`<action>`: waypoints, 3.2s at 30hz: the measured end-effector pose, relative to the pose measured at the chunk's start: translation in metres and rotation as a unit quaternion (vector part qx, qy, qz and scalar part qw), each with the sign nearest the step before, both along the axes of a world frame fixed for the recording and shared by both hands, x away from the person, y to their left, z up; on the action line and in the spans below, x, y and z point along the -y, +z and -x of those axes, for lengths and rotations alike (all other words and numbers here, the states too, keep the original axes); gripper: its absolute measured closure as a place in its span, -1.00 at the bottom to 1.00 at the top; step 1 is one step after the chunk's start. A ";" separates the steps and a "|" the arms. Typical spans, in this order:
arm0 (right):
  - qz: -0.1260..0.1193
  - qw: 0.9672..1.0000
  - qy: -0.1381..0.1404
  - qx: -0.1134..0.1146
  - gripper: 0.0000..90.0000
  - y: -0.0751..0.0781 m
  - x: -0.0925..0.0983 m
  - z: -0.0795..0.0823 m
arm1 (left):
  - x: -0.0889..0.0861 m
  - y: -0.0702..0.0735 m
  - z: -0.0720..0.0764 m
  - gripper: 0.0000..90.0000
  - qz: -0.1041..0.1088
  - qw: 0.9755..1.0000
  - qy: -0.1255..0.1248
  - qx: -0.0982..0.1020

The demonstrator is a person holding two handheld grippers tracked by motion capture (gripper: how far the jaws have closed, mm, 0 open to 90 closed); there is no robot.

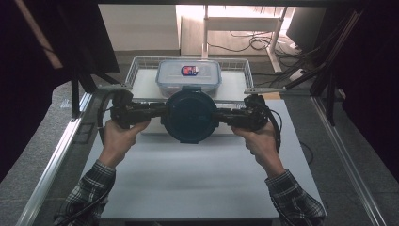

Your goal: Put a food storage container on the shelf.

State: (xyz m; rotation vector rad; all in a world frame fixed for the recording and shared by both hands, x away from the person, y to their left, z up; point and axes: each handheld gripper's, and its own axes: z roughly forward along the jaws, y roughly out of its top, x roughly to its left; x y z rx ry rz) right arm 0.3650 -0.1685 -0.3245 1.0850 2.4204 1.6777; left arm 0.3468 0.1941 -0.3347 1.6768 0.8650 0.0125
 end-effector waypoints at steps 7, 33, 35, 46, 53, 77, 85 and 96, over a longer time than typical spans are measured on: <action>0.001 1.000 -0.001 0.007 0.25 0.018 -0.004 -0.010 | -0.004 0.016 -0.010 0.26 0.003 1.000 0.001 0.007; -0.020 0.999 -0.015 0.039 0.25 0.093 -0.016 -0.057 | -0.017 0.084 -0.059 0.26 0.029 0.999 0.015 0.034; -0.021 0.999 -0.015 0.042 0.25 0.095 -0.017 -0.062 | -0.017 0.086 -0.064 0.26 0.032 0.999 0.016 0.034; -0.022 0.999 -0.026 0.033 0.25 0.097 -0.020 -0.088 | -0.019 0.082 -0.088 0.25 0.040 0.999 0.025 0.023; -0.029 0.999 -0.031 0.024 0.25 0.094 -0.020 -0.099 | -0.019 0.077 -0.098 0.25 0.042 0.999 0.027 0.015; -0.040 0.998 -0.039 0.027 0.16 0.090 -0.024 -0.114 | -0.018 0.066 -0.108 0.19 0.043 0.997 0.055 0.039; 0.034 0.994 -0.075 0.070 0.44 0.090 -0.034 -0.116 | -0.005 0.069 -0.109 0.41 -0.030 0.994 0.087 0.064; 0.019 0.991 -0.084 0.098 0.58 0.096 -0.026 -0.102 | -0.005 0.085 -0.079 0.52 -0.029 0.989 0.108 0.100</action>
